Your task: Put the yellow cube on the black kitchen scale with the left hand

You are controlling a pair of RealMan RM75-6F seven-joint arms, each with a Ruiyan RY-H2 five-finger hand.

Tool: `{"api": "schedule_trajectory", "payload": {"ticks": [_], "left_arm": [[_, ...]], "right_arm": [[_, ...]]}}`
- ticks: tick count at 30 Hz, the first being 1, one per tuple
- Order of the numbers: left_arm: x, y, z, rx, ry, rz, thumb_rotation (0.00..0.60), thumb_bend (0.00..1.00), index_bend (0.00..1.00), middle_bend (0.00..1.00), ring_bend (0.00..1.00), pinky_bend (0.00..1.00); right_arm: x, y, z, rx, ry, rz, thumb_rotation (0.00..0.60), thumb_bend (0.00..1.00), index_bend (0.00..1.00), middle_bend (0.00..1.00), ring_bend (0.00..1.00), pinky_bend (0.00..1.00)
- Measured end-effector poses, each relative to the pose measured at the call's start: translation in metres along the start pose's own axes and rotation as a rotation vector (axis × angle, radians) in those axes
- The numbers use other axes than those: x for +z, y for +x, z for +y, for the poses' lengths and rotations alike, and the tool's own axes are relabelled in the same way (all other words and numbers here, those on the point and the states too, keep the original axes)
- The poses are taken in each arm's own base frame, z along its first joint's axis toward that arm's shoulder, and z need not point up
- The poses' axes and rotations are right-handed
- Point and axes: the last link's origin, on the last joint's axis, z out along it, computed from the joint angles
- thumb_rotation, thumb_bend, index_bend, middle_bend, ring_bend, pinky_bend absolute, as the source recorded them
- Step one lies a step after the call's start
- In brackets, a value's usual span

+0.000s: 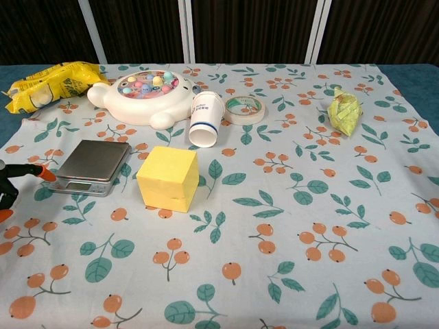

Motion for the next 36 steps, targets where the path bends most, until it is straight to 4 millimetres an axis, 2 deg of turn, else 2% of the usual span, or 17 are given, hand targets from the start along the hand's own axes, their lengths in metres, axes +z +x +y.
{"api": "schedule_trajectory", "payload": {"ticks": [36], "left_arm": [[0.0053,-0.0063,-0.0025,0.019,0.011,-0.041,0.6,0.47,0.15,0.6,0.58,0.69]], "right_arm": [[-0.0003,0.0002,-0.0003,0.0,-0.006,0.006,0.6,0.58,0.0,0.0,0.0,0.0]]}}
